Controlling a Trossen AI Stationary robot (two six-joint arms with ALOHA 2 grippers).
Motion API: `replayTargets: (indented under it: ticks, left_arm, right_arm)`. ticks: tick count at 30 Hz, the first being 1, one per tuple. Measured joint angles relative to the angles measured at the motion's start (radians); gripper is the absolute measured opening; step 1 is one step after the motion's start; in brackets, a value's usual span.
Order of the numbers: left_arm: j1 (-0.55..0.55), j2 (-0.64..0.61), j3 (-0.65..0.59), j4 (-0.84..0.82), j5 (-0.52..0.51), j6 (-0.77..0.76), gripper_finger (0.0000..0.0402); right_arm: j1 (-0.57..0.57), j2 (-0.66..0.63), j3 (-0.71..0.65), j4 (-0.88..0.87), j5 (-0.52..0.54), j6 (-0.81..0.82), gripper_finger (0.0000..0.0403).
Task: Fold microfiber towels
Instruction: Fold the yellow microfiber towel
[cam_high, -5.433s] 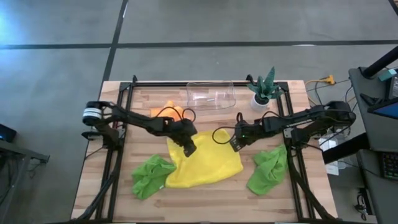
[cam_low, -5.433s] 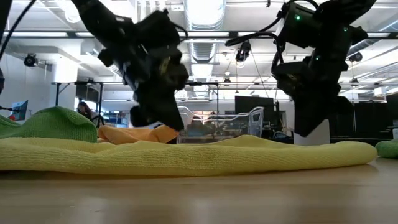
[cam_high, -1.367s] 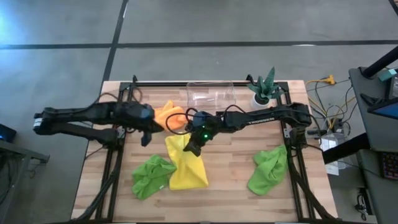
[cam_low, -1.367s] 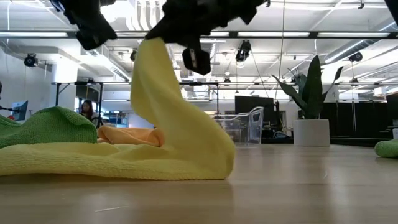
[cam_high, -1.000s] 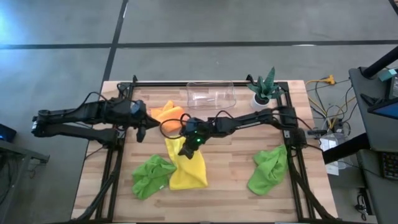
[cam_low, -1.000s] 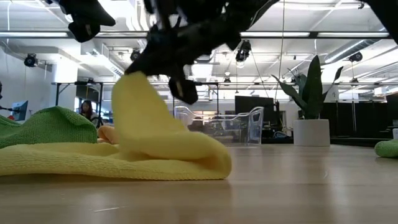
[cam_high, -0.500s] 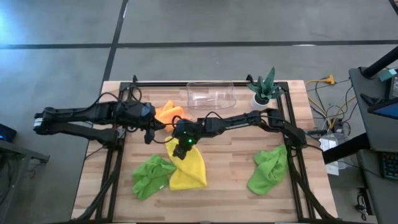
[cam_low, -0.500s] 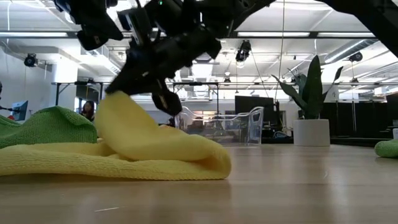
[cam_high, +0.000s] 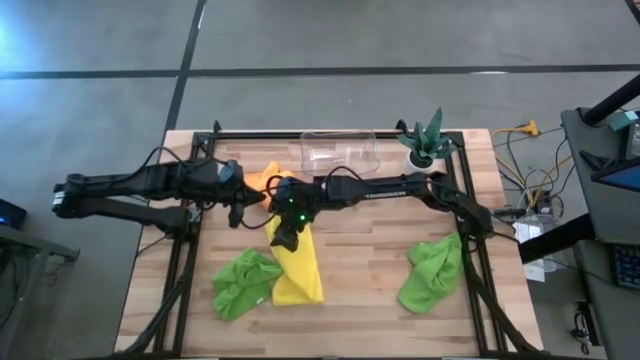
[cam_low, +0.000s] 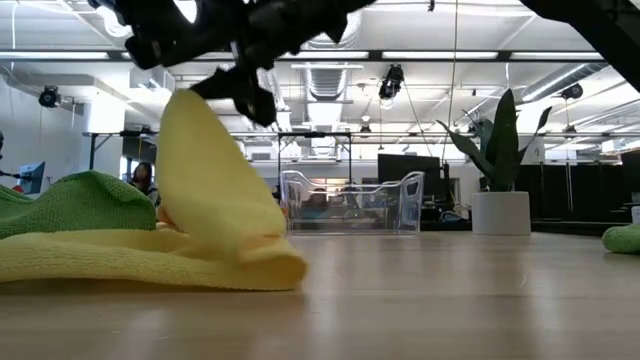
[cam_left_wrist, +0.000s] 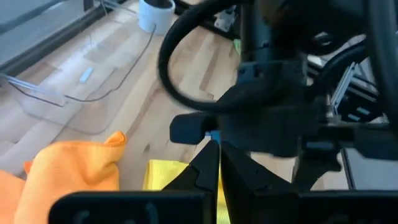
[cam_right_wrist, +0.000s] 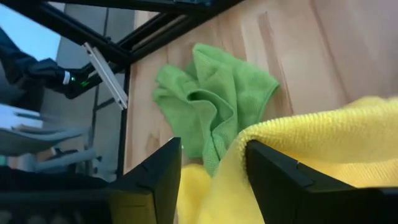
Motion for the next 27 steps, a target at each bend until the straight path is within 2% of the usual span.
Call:
replayTargets:
  ticks: [4,11,22,27]
  left_arm:
    - [0.0,-0.022,0.0,-0.001,-0.011,0.003,0.0]
    - [0.0,-0.025,-0.001,-0.006,-0.028,0.004,0.0]
    - [0.0,-0.029,-0.001,-0.004,-0.03,-0.003,0.0]
    - [0.0,-0.074,-0.001,-0.001,-0.03,-0.004,0.0]
  right_arm:
    - [-0.002,-0.002,0.035,-0.043,0.003,-0.022,0.0165]
    - [-0.002,-0.002,0.019,-0.065,0.012,-0.028,0.0156]
    - [-0.002,-0.002,-0.116,-0.025,0.106,-0.073,0.0153]
    - [-0.002,-0.002,-0.155,-0.018,0.156,-0.075,0.0173]
